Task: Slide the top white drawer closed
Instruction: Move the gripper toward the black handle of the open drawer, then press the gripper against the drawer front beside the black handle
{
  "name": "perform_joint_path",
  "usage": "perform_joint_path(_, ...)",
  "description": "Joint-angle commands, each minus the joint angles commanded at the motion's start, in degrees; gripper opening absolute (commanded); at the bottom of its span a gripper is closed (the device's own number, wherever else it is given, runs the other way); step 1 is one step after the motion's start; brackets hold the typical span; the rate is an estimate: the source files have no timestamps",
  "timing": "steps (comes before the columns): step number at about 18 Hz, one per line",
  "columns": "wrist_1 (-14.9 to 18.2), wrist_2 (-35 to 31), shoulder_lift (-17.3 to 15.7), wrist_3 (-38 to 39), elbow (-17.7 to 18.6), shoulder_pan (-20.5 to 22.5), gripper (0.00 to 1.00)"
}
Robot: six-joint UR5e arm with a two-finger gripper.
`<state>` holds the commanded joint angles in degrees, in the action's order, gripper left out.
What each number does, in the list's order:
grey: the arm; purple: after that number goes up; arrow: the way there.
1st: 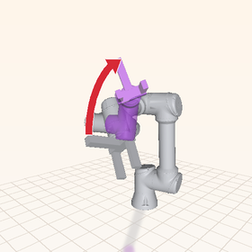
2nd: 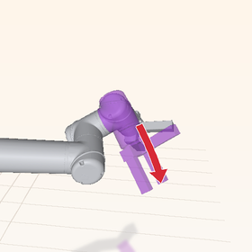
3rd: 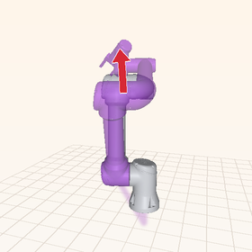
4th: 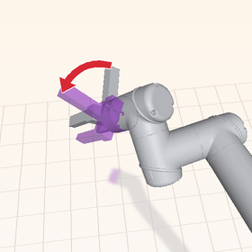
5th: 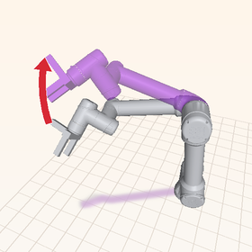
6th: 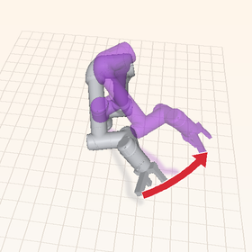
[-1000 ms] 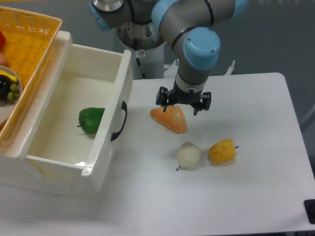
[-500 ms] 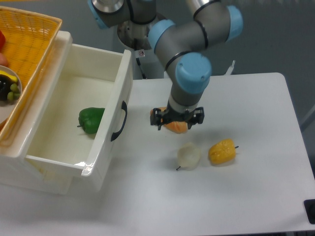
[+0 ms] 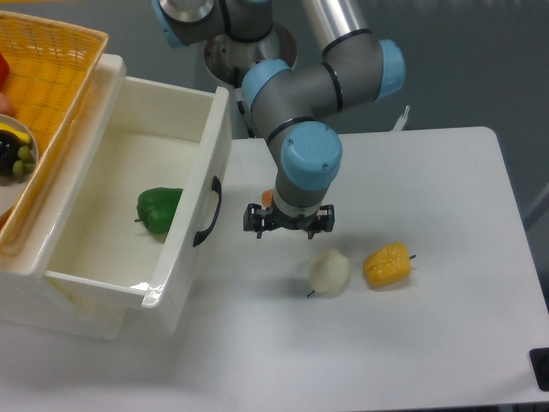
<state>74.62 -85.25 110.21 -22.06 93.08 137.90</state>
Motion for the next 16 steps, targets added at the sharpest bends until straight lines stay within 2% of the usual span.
perform_joint_path(16,0.0,0.35,0.0,-2.64,0.09,-1.5,1.0)
